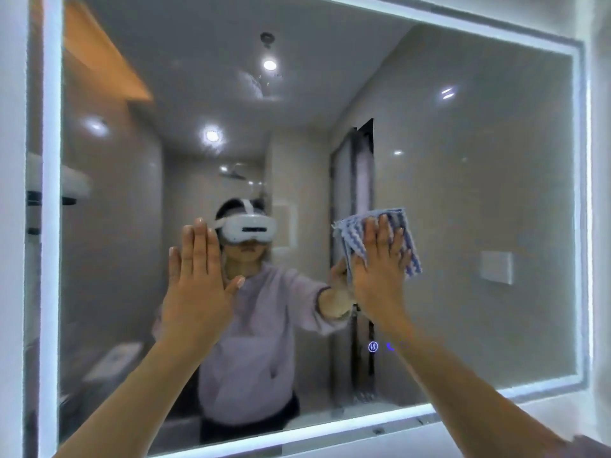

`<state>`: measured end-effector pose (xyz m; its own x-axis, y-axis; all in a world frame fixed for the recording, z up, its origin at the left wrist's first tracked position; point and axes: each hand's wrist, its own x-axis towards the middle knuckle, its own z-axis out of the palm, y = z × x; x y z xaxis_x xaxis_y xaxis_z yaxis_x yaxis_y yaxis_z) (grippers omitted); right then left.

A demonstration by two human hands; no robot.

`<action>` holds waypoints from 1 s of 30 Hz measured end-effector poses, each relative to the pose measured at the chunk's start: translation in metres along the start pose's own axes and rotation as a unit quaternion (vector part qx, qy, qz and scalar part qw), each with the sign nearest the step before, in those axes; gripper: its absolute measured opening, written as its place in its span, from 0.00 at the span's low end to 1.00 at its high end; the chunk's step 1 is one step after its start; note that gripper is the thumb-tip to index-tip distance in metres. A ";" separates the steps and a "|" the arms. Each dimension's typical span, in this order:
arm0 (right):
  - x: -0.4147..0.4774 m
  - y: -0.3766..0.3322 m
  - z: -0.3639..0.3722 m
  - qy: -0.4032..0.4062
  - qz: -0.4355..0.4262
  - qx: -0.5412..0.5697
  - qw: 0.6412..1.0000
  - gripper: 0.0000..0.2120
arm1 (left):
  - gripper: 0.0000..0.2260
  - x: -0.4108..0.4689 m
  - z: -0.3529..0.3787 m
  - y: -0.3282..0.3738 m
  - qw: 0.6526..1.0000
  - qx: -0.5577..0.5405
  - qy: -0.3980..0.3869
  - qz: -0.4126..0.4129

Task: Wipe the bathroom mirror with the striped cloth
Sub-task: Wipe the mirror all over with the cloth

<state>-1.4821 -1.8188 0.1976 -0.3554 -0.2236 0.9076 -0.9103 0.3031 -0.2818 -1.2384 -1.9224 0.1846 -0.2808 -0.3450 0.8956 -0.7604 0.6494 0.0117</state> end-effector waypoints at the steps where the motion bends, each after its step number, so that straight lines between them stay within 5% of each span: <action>1: -0.013 -0.010 0.004 0.003 -0.049 -0.004 0.999 0.30 | 0.36 0.000 0.001 0.000 1.000 -0.003 0.000 -0.001; 4: -0.059 -0.027 0.020 -0.031 -0.262 -0.047 0.963 0.35 | 0.40 0.000 0.002 -0.001 1.000 -0.014 0.003 0.003; 9: -0.054 -0.007 0.015 -0.067 -0.353 -0.051 0.932 0.25 | 0.40 0.000 0.000 0.000 1.000 -0.010 -0.008 0.007; 14: -0.005 0.027 -0.003 -0.022 -0.108 -0.034 0.993 0.30 | 0.40 -0.003 -0.009 0.004 1.000 -0.001 -0.014 0.006; 18: 0.034 0.060 -0.010 -0.046 0.052 -0.007 0.998 0.27 | 0.41 -0.002 -0.014 0.011 1.000 0.012 -0.022 0.010; 20: 0.029 0.048 -0.009 -0.040 0.067 0.020 0.997 0.28 | 0.39 -0.002 -0.013 0.014 1.000 0.020 -0.023 0.004; 26: -0.037 0.040 0.001 -0.089 -0.297 -0.028 0.950 0.32 | 0.37 0.003 -0.011 0.016 0.997 0.067 -0.030 -0.023; 30: -0.016 0.072 -0.007 -0.077 -0.345 -0.040 0.935 0.27 | 0.36 0.003 -0.022 0.037 0.992 0.101 -0.046 -0.058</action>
<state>-1.5407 -1.7870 0.1644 0.2779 -0.5200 0.8077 -0.9178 0.1046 0.3831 -1.2543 -1.8850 0.1975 -0.2293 -0.4754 0.8494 -0.8896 0.4564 0.0153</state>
